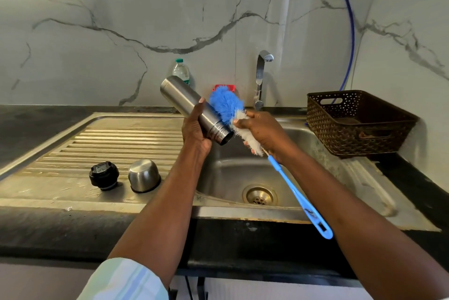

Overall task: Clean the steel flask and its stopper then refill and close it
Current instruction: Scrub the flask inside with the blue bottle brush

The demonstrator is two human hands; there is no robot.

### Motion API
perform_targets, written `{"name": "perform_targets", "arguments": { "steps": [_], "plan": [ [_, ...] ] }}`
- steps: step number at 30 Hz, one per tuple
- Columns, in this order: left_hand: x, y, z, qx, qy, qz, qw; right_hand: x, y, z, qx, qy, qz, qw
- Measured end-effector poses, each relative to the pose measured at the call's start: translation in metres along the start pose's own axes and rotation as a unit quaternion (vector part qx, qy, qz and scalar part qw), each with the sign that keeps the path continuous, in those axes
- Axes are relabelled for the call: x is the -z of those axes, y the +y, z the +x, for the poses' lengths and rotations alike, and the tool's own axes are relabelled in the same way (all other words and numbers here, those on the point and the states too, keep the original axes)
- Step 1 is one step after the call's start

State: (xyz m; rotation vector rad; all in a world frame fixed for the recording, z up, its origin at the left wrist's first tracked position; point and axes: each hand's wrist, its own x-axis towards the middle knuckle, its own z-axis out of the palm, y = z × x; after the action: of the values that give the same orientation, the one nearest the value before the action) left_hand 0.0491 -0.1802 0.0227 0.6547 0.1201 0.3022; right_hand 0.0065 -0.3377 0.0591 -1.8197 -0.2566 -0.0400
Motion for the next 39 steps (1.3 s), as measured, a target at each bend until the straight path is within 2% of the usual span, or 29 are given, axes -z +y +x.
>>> {"name": "perform_targets", "arguments": {
  "steps": [3, 6, 10, 14, 16, 20, 23, 25, 28, 34, 39],
  "plan": [
    [0.001, 0.002, 0.002, -0.003, 0.013, -0.020, 1.000, -0.002, 0.004, 0.001, -0.001, 0.006, -0.050, 0.999],
    [0.004, 0.002, 0.005, -0.013, 0.005, -0.013, 1.000, 0.000, 0.012, 0.003, -0.027, 0.000, -0.034, 0.999],
    [-0.002, -0.003, 0.000, -0.015, -0.034, -0.018, 0.999, -0.004, 0.003, -0.001, 0.043, 0.030, -0.072, 0.996],
    [0.001, -0.001, -0.004, -0.003, -0.023, -0.010, 1.000, -0.008, 0.012, 0.000, -0.019, -0.006, -0.077, 0.997],
    [0.006, 0.003, 0.003, -0.003, -0.007, -0.018, 1.000, -0.007, 0.015, 0.000, -0.016, -0.010, -0.105, 0.994],
    [0.009, 0.005, 0.010, -0.005, 0.000, -0.034, 0.999, -0.011, 0.005, 0.000, 0.043, 0.032, -0.073, 0.996],
    [0.010, 0.002, 0.011, -0.001, -0.004, -0.018, 1.000, -0.007, 0.009, 0.001, 0.007, 0.036, -0.070, 0.997],
    [0.008, 0.001, 0.010, 0.000, -0.035, -0.023, 0.999, -0.003, 0.012, 0.000, -0.011, 0.025, -0.066, 0.997],
    [0.000, -0.003, 0.004, 0.016, -0.059, 0.001, 0.998, -0.002, 0.005, -0.002, 0.016, 0.043, -0.055, 0.997],
    [0.005, -0.006, 0.006, 0.034, -0.027, -0.005, 0.999, 0.000, 0.008, -0.002, -0.039, 0.017, -0.034, 0.998],
    [0.003, -0.004, 0.008, 0.037, -0.041, -0.029, 0.998, -0.004, -0.001, -0.004, 0.035, 0.030, -0.022, 0.999]
  ]
}}
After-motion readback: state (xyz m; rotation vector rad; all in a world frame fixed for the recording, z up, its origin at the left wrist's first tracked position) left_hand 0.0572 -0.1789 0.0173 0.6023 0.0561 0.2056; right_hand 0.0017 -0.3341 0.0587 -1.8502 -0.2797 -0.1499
